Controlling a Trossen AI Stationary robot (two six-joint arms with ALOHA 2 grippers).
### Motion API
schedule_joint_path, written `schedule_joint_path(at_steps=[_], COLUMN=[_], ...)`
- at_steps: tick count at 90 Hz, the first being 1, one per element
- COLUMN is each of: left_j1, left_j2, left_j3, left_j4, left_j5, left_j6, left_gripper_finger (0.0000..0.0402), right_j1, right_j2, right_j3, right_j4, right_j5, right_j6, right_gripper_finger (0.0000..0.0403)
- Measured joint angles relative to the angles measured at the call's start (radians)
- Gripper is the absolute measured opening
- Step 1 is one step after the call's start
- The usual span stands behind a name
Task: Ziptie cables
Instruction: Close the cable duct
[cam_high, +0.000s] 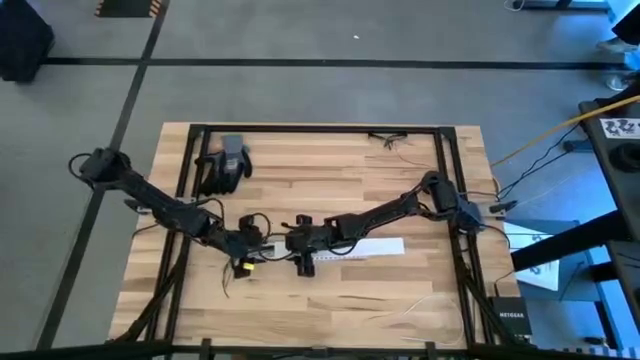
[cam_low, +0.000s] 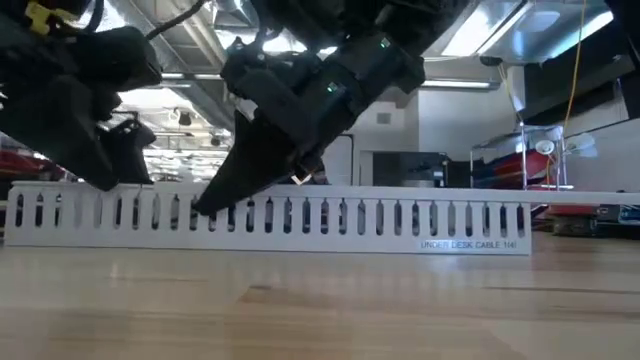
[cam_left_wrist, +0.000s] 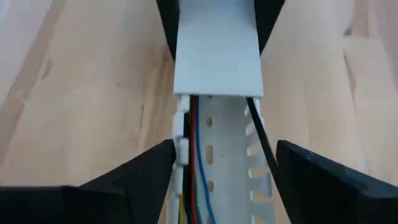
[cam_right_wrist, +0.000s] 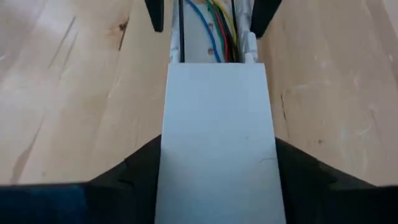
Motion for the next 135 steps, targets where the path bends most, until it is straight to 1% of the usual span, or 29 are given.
schedule_joint_path(at_steps=[13,36,49,63,80,88,99,105,113,124,135], left_j1=[0.0,0.001,0.008,0.011,0.011,0.017,0.031,0.036,0.037,0.039,0.036], left_j2=[0.011,0.037,0.076,0.139,0.206,0.211,0.21,0.192,0.144,0.064,0.008], left_j3=[-0.015,-0.047,-0.047,-0.045,-0.016,-0.014,-0.011,0.005,0.052,0.129,0.188], left_j4=[0.015,0.116,0.165,0.294,0.339,0.342,0.333,0.285,0.135,-0.098,-0.235], left_j5=[-0.002,-0.019,-0.015,-0.008,-0.014,-0.014,0.01,0.049,0.058,0.06,0.068], left_j6=[-0.011,0.018,0.041,0.088,0.142,0.144,0.145,0.146,0.144,0.111,0.086], left_gripper_finger=[0.0238,0.02,0.0188,0.0191,0.02,0.0216,0.0249,0.0266,0.028,0.0285,0.0285], right_j1=[0.0,0.001,0.002,0.003,0.004,0.004,0.004,0.003,0.003,-0.002,0.0], right_j2=[0.0,0.0,0.003,0.005,0.003,0.002,0.0,-0.001,-0.001,-0.002,-0.005], right_j3=[0.0,-0.004,-0.006,-0.007,-0.007,-0.006,-0.003,0.0,0.003,0.007,0.008], right_j4=[0.002,0.025,0.066,0.096,0.073,0.06,0.035,0.019,0.016,0.029,0.029], right_j5=[-0.001,-0.002,-0.008,-0.018,-0.023,-0.021,-0.016,-0.014,-0.008,0.007,0.015], right_j6=[0.001,0.003,0.009,0.029,0.036,0.038,0.037,0.033,0.025,0.005,-0.003], right_gripper_finger=[0.0229,0.0229,0.0229,0.0229,0.0229,0.0229,0.0229,0.0229,0.0229,0.0229,0.0229])
